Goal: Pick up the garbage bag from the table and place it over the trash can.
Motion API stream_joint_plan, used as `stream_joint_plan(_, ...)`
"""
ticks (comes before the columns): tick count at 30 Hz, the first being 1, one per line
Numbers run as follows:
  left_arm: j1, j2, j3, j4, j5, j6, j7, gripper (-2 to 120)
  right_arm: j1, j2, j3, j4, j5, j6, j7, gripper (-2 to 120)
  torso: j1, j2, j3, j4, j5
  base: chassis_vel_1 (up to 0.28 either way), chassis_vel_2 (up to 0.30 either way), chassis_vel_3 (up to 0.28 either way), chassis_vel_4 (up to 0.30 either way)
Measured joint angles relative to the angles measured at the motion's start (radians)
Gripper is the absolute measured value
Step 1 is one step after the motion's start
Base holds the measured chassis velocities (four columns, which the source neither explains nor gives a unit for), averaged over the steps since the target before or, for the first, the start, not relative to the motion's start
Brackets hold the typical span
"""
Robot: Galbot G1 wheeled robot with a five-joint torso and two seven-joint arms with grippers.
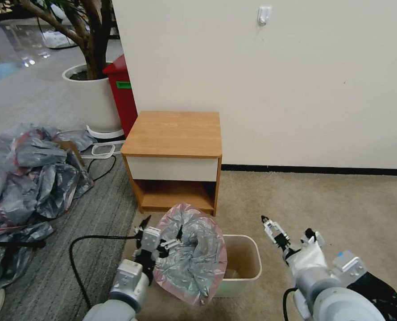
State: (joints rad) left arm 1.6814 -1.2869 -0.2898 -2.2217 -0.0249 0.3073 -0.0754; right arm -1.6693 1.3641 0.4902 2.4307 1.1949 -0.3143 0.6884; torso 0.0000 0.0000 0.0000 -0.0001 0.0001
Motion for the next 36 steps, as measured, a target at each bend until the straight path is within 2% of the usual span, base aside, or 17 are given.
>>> stream_joint_plan(4, -0.003, -0.009, 0.038, 0.045, 0.003, 0.001, -0.018, 84, -0.018, 0.004, 0.04, -0.01, -0.099, 0.01, -0.149, 100, 0.0, 0.0, 0.0, 0.0, 0.0, 0.0, 0.0, 0.0, 0.0)
stream_joint_plan(6, -0.004, -0.011, 0.044, 0.054, 0.005, 0.001, -0.021, 81, -0.024, 0.004, 0.044, -0.017, -0.133, 0.022, -0.185, 100, 0.0, 0.0, 0.0, 0.0001, 0.0, 0.0, 0.0, 0.0, 0.0)
stream_joint_plan(8, -0.006, -0.015, 0.05, 0.067, 0.007, 0.0, -0.025, 79, -0.035, 0.004, 0.046, -0.036, -0.223, 0.053, -0.26, 100, 0.0, 0.0, 0.0, 0.0, 0.0, 0.0, 0.0, 0.0, 0.0)
stream_joint_plan(12, -0.009, -0.019, 0.055, 0.086, 0.008, -0.004, -0.027, 78, -0.041, 0.003, 0.043, -0.055, -0.316, 0.091, -0.334, 100, 0.0, 0.0, 0.0, 0.0, 0.0, 0.0, 0.0, 0.0, 0.0)
stream_joint_plan(18, -0.01, -0.024, 0.058, 0.104, 0.008, -0.011, -0.028, 79, -0.038, 0.002, 0.037, -0.065, -0.349, 0.105, -0.35, 100, 0.0, 0.0, 0.0, 0.0001, 0.0, 0.0, 0.0, 0.0, 0.0)
stream_joint_plan(29, -0.005, -0.048, 0.084, 0.124, 0.008, 0.002, -0.082, 73, -0.033, -0.002, 0.029, -0.099, -0.359, 0.123, -0.351, 100, 0.0, 0.0, 0.0, 0.0, -0.0001, 0.0, 0.0, 0.0, 0.0)
stream_joint_plan(36, 0.02, -0.052, 0.105, 0.1, 0.022, 0.042, -0.149, 64, -0.029, 0.0, 0.016, -0.113, -0.359, 0.125, -0.35, 100, 0.0, 0.0, 0.0, 0.0001, -0.0001, 0.0, 0.0, 0.0, 0.0)
